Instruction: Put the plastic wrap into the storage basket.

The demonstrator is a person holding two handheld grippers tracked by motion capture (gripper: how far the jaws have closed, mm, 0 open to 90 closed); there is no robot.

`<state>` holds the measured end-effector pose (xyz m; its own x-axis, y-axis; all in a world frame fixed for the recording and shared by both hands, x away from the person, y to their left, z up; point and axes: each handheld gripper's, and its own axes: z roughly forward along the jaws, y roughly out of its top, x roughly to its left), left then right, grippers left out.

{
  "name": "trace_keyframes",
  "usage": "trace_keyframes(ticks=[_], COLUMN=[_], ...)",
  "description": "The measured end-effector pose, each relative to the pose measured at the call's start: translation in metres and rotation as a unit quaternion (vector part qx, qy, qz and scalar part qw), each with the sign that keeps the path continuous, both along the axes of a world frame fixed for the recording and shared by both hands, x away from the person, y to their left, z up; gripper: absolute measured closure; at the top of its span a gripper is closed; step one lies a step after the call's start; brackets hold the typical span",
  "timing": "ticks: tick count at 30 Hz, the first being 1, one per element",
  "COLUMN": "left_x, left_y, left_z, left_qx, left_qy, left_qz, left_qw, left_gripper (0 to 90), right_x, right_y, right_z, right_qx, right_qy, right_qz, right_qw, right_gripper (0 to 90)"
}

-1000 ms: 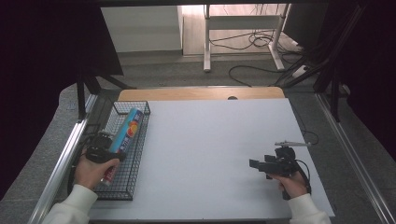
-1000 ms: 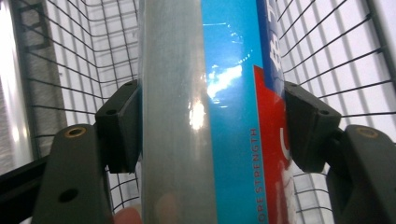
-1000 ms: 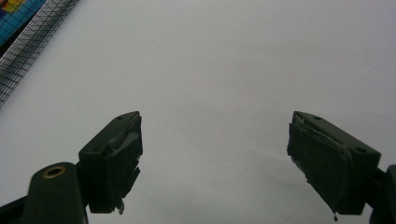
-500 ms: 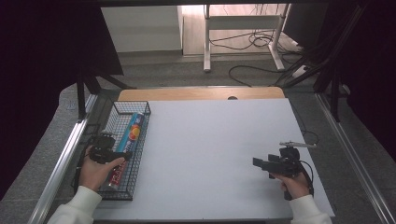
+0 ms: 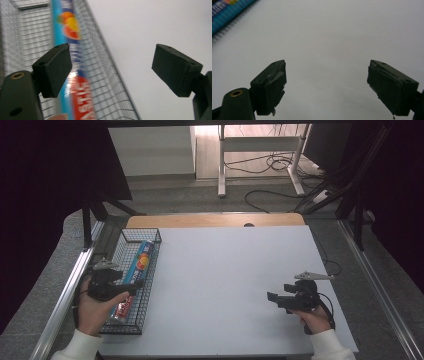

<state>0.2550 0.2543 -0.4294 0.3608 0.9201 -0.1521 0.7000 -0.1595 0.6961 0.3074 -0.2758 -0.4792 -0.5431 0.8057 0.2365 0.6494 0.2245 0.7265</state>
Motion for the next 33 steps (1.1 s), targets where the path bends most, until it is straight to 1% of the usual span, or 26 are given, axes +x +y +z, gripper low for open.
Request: trace_keyframes(ticks=[2, 3, 4, 5, 7, 9, 10, 11, 13, 16, 19, 21, 22, 24, 25, 30, 32, 33], left_x=[-0.005, -0.007, -0.009, -0.011, -0.013, -0.014, -0.014, -0.015, -0.016, -0.019, -0.020, -0.021, -0.022, -0.022, -0.023, -0.025, -0.025, -0.026], left_y=[-0.013, -0.018, -0.026, -0.030, -0.043, -0.057, -0.062, -0.071, -0.085, -0.101, -0.110, -0.115, -0.116, -0.119, -0.119, -0.117, -0.115, -0.114], left_z=[-0.002, -0.003, -0.005, -0.006, -0.011, -0.019, -0.022, -0.026, -0.033, -0.040, -0.047, -0.052, -0.054, -0.056, -0.057, -0.058, -0.058, -0.058], left_qx=[-0.003, -0.008, -0.017, -0.018, -0.016, -0.020, -0.018, -0.013, -0.007, 0.002, 0.008, 0.010, 0.009, 0.017, 0.020, 0.019, 0.015, 0.017], left_qy=[-0.011, -0.017, -0.028, -0.034, -0.040, -0.036, -0.033, -0.029, -0.023, -0.011, -0.004, -0.003, -0.001, 0.001, 0.000, -0.008, -0.012, -0.015], left_qz=[-0.018, -0.026, -0.035, -0.041, -0.059, -0.080, -0.090, -0.103, -0.124, -0.152, -0.159, -0.158, -0.159, -0.162, -0.160, -0.155, -0.153, -0.152], left_qw=[0.9998, 0.9995, 0.9989, 0.9984, 0.9974, 0.9959, 0.9953, 0.9942, 0.9920, 0.9884, 0.9872, 0.9874, 0.9872, 0.9867, 0.9869, 0.9877, 0.9880, 0.9881], left_gripper=[16.3, 16.3, 16.4, 17.0, 17.2, 17.2, 17.1, 17.1, 17.2, 17.4, 17.6, 18.1, 20.1, 20.2, 20.1, 19.7, 19.5, 19.4], right_x=[-0.001, -0.002, -0.003, -0.004, -0.006, -0.010, -0.012, -0.013, -0.017, -0.024, -0.030, -0.032, -0.032, -0.031, -0.030, -0.029, -0.030, -0.030], right_y=[0.002, 0.003, 0.004, 0.005, 0.005, 0.005, 0.004, 0.003, 0.001, -0.004, -0.007, -0.009, -0.009, -0.008, -0.007, -0.002, -0.002, -0.003], right_z=[0.000, 0.000, -0.001, -0.001, -0.002, -0.003, -0.003, -0.003, -0.004, -0.005, -0.007, -0.008, -0.008, -0.009, -0.010, -0.013, -0.013, -0.014], right_qx=[-0.018, -0.027, -0.036, -0.046, -0.060, -0.074, -0.082, -0.085, -0.090, -0.090, -0.083, -0.082, -0.070, -0.062, -0.065, -0.077, -0.082, -0.082], right_qy=[-0.004, -0.006, -0.009, -0.011, -0.017, -0.022, -0.025, -0.028, -0.029, -0.030, -0.027, -0.029, -0.033, -0.034, -0.034, -0.037, -0.042, -0.047], right_qz=[0.004, 0.008, 0.011, 0.012, 0.016, 0.017, 0.017, 0.018, 0.018, 0.021, 0.027, 0.031, 0.043, 0.052, 0.055, 0.064, 0.063, 0.064], right_qw=[0.9998, 0.9996, 0.9992, 0.9988, 0.9979, 0.9968, 0.9962, 0.9958, 0.9954, 0.9953, 0.9958, 0.9958, 0.9961, 0.9961, 0.9958, 0.9943, 0.9938, 0.9934], right_gripper=[14.9, 14.3, 14.0, 13.4, 13.0, 12.7, 12.5, 12.4, 11.9, 11.7, 11.1, 10.6, 10.3, 9.7, 9.6, 8.5, 7.3, 6.6])
